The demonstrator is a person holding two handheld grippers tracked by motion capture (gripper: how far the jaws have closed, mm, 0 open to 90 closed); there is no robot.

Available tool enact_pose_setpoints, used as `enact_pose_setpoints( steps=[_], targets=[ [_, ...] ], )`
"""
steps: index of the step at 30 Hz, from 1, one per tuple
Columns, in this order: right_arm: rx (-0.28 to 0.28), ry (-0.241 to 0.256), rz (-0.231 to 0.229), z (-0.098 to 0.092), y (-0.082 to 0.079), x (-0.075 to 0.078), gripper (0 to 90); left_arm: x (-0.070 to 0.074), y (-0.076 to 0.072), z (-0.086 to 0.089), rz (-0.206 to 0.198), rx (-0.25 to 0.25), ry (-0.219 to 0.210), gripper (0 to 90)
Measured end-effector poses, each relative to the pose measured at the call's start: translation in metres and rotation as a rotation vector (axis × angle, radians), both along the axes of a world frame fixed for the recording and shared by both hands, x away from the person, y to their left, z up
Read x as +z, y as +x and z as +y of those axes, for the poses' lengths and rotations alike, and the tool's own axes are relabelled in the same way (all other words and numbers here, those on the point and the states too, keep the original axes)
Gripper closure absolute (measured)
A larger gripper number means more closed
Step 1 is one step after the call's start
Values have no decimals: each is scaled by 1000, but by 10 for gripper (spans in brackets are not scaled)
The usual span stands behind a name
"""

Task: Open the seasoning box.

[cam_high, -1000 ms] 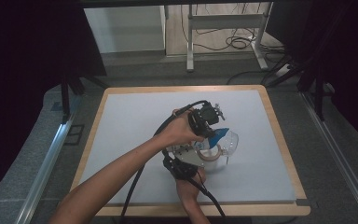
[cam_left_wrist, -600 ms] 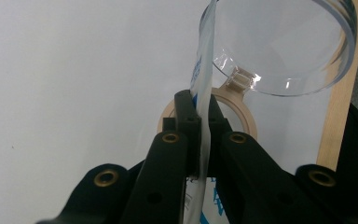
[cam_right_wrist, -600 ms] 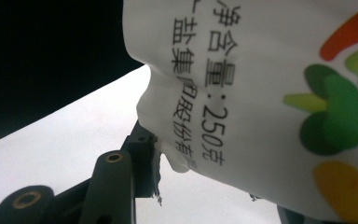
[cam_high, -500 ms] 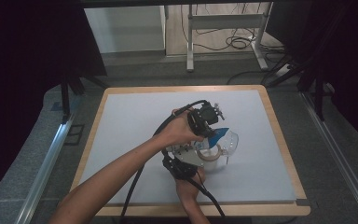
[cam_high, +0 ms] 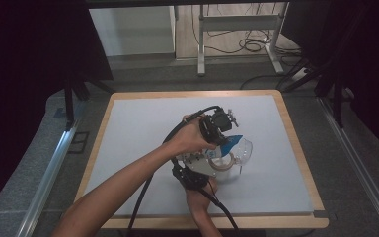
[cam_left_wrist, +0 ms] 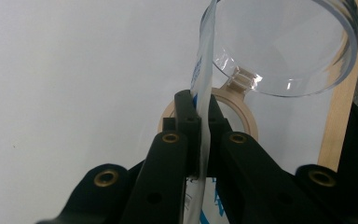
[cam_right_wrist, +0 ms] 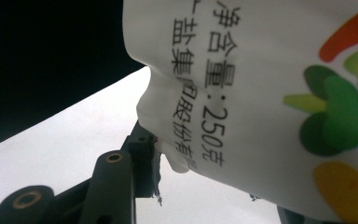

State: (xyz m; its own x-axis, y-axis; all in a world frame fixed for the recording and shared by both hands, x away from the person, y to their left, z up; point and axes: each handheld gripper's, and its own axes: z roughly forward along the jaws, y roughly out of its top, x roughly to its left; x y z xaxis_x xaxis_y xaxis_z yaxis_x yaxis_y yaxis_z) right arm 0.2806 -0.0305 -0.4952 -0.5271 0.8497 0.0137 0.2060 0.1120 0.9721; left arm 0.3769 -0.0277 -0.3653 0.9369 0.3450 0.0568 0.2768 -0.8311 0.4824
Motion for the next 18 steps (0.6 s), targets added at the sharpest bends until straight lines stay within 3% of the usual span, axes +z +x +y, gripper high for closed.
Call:
enact_pose_setpoints(
  steps=[12, 18],
  targets=[
    [-24, -60, -42, 2, 0, 4, 547, 6, 0, -2, -3, -5, 8, 900],
    [-23, -65, -44, 1, 0, 5, 548, 7, 0, -2, -3, -6, 0, 900]
  ],
)
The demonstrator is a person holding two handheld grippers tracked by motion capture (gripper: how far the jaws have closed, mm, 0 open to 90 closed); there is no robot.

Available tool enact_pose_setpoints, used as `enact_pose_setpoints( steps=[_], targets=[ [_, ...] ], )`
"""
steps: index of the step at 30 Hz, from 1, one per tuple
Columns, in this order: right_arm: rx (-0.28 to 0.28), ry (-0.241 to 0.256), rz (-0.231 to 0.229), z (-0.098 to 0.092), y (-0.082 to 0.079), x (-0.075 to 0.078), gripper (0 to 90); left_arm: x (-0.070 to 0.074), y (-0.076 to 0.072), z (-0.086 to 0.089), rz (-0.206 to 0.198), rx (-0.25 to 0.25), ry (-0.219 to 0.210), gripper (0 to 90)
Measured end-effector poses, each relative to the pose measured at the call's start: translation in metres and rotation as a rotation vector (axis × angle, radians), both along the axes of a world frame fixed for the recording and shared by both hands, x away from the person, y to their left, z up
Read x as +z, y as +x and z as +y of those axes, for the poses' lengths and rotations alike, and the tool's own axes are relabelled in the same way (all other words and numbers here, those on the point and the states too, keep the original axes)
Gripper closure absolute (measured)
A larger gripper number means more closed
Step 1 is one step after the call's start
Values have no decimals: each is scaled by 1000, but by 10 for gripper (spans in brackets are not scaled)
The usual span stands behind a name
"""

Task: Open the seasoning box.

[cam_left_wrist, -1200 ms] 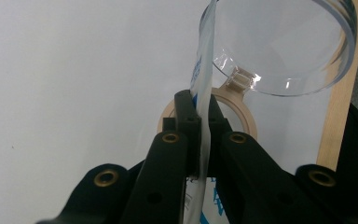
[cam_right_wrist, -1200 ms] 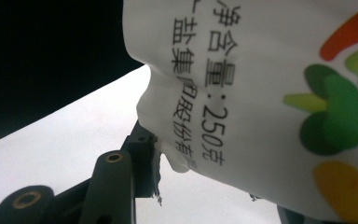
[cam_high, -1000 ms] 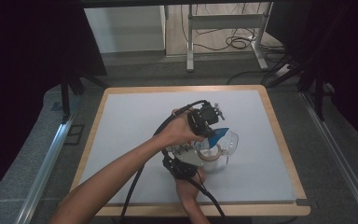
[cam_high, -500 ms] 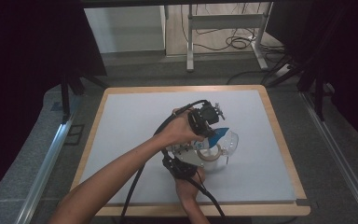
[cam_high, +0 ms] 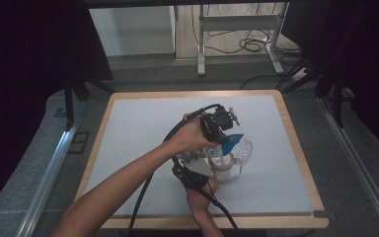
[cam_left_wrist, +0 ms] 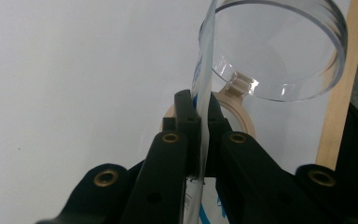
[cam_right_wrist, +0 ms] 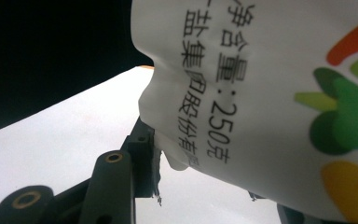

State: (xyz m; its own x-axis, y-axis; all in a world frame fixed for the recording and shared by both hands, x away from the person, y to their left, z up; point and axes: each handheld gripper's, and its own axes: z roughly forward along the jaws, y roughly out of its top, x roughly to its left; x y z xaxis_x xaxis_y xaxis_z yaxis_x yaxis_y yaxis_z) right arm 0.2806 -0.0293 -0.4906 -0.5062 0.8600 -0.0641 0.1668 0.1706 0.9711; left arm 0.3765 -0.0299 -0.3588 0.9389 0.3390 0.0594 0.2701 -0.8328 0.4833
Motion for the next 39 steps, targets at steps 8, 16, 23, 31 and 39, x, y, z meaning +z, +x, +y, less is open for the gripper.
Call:
enact_pose_setpoints(
  steps=[8, 16, 23, 31, 39],
  targets=[
    [-2, -16, -1, -1, 1, -2, 548, -3, 0, -1, 3, 2, 2, 900],
    [0, -25, 15, 1, 2, -1, 548, -4, 0, -2, 2, 3, 14, 900],
    [5, -26, 19, 2, 3, -2, 548, -6, 1, -1, 7, 10, 11, 900],
    [6, -17, 12, 2, 7, -1, 549, -5, 1, 0, 5, 10, 3, 900],
    [0, -6, 32, 3, 7, -1, 549, -8, 1, -1, 11, 14, 6, 900]
  ],
)
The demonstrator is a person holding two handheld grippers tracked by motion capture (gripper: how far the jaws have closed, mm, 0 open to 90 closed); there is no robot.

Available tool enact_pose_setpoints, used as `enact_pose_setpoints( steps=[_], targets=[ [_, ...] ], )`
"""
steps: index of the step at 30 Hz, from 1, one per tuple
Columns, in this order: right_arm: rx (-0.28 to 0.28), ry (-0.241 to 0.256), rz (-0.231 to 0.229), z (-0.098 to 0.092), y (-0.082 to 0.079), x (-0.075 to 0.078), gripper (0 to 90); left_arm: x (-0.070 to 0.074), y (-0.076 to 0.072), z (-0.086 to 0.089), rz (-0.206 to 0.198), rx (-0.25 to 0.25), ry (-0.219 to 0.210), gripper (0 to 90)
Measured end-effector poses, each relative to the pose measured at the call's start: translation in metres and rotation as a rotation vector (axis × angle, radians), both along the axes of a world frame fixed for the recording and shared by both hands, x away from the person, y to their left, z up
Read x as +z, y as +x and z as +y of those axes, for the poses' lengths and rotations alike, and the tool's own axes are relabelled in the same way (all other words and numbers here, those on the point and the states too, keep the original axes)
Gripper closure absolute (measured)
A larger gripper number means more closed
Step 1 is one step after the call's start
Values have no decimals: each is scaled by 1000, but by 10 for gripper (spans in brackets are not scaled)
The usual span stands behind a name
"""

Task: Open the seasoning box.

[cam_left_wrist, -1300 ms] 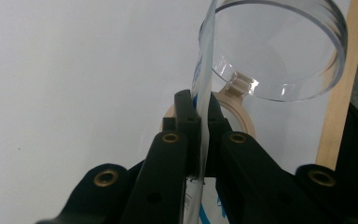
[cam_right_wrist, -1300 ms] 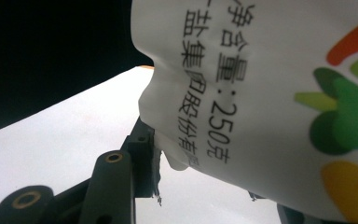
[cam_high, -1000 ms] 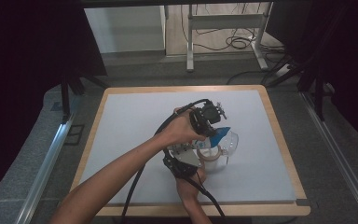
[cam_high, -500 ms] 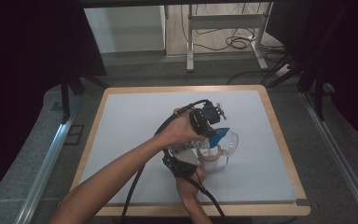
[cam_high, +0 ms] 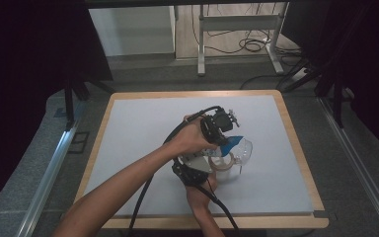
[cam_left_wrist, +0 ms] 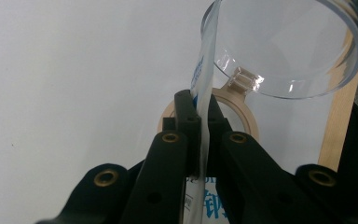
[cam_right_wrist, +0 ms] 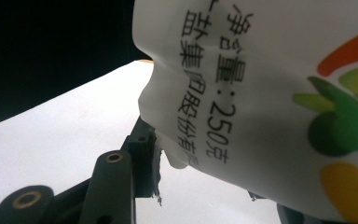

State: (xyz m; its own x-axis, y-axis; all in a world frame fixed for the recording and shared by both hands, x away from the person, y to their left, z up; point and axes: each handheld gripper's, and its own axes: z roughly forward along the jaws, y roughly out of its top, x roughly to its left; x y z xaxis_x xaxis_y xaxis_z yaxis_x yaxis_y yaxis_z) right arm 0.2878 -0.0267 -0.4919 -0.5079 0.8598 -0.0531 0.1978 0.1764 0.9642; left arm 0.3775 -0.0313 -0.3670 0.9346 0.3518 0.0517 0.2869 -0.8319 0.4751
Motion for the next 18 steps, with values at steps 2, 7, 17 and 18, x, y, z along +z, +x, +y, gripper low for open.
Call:
enact_pose_setpoints(
  steps=[2, 7, 17, 18],
  targets=[
    [-2, 2, 0, 0, 0, 0, 549, 0, 0, 0, 0, 0, -1, 900],
    [0, 4, 2, -1, 0, 0, 549, 0, 0, -1, 2, -2, 6, 900],
    [1, 5, 1, 0, -1, 1, 549, 0, -1, 1, 2, -5, -4, 900],
    [2, 3, 0, 0, -1, 1, 549, 0, -1, 1, 0, -4, -5, 900]
  ],
)
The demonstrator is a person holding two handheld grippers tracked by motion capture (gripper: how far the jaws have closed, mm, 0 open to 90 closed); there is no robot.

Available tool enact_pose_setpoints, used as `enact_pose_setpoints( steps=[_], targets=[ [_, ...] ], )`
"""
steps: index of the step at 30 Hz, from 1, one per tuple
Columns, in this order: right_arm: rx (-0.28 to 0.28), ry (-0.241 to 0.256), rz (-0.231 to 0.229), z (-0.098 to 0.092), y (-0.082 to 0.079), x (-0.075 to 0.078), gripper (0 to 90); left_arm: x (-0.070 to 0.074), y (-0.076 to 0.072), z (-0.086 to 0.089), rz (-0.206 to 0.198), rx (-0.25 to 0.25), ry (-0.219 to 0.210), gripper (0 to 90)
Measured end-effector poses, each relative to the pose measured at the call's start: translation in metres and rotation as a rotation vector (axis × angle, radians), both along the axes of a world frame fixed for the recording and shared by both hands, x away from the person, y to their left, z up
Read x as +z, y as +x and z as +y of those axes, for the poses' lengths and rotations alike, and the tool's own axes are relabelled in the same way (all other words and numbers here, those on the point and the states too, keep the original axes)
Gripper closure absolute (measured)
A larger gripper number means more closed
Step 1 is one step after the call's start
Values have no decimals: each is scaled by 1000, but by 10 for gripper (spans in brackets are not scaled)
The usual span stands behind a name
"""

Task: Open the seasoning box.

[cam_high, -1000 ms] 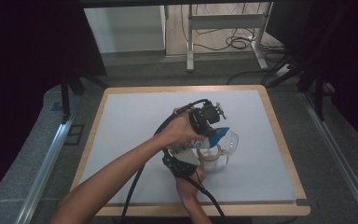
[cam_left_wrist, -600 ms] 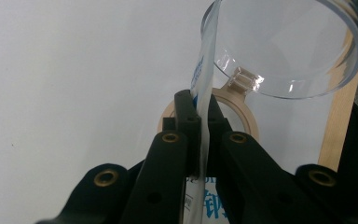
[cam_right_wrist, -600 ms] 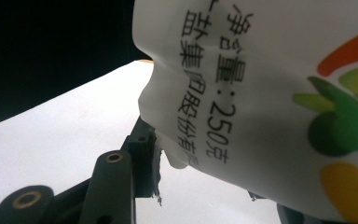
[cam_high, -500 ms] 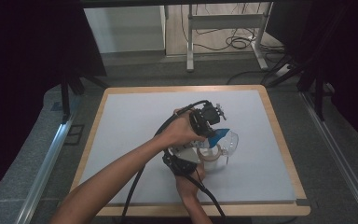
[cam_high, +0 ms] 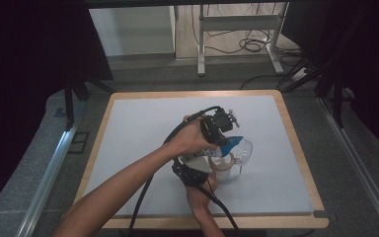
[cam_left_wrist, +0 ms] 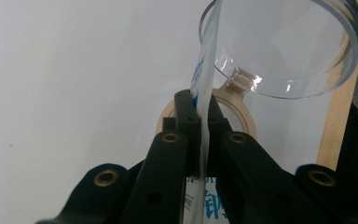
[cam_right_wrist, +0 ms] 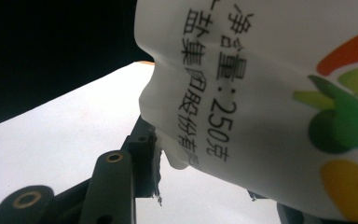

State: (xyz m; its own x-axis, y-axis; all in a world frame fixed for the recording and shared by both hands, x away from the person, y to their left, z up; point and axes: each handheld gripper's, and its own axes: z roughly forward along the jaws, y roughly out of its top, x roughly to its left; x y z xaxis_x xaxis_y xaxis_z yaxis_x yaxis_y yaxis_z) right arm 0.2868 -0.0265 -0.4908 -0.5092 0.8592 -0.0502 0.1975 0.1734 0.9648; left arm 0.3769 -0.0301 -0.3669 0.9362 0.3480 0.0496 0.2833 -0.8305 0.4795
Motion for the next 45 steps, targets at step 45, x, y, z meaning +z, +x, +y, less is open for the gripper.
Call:
enact_pose_setpoints(
  steps=[45],
  targets=[
    [-3, 11, -31, 1, 4, 2, 548, 1, -1, -3, -8, -4, 31, 900]
  ],
)
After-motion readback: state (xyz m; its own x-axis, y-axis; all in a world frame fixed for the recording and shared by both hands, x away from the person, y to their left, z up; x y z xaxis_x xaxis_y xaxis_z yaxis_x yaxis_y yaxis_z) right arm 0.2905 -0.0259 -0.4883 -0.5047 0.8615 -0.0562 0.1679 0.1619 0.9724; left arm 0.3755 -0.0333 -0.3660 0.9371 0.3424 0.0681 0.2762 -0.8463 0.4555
